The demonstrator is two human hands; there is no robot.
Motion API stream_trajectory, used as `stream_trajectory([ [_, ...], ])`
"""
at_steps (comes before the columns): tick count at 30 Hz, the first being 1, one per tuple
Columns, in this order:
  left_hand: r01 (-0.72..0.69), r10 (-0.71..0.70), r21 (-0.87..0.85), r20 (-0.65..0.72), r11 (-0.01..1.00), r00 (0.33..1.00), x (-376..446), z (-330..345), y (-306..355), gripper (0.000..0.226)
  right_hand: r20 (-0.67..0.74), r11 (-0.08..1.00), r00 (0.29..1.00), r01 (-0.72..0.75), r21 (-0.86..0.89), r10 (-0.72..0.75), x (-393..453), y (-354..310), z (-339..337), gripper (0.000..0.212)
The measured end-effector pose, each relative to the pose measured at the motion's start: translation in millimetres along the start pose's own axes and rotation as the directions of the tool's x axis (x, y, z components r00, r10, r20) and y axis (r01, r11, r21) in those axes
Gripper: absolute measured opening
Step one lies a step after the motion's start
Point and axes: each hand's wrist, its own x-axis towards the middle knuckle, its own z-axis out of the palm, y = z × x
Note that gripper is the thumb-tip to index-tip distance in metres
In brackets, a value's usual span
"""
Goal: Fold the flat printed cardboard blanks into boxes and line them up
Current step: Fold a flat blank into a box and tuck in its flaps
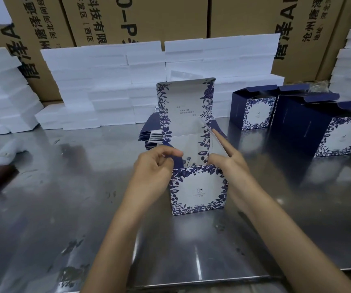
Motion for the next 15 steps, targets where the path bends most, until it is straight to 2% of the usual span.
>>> stream_trajectory([
  [3, 0.044, -0.043, -0.014, 0.02, 0.999, 0.999, 9, -11, 1, 0.022, 0.003, 1.0, 1.0, -0.021, 0.001, 0.021, 3, 4, 5, 0.082],
  [5, 0.032, -0.032, 0.028, 0.013, 0.999, 0.999, 15, -15, 1, 0.014, 0.006, 1.0, 1.0, -0.02, -0.001, 0.02, 5, 8, 7, 0.079],
  [10, 0.015, -0.017, 0.054, 0.042, 0.998, 0.999, 20, -18, -2, 0.026, -0.051, 0.998, 0.999, -0.007, -0.063, 0.003, 9, 14, 13, 0.074],
  [15, 0.031, -0.036, 0.101, 0.041, 0.994, 0.999, 30, -26, -4, 0.014, -0.053, 0.998, 0.999, -0.01, -0.07, 0.006, 10, 16, 18, 0.074],
])
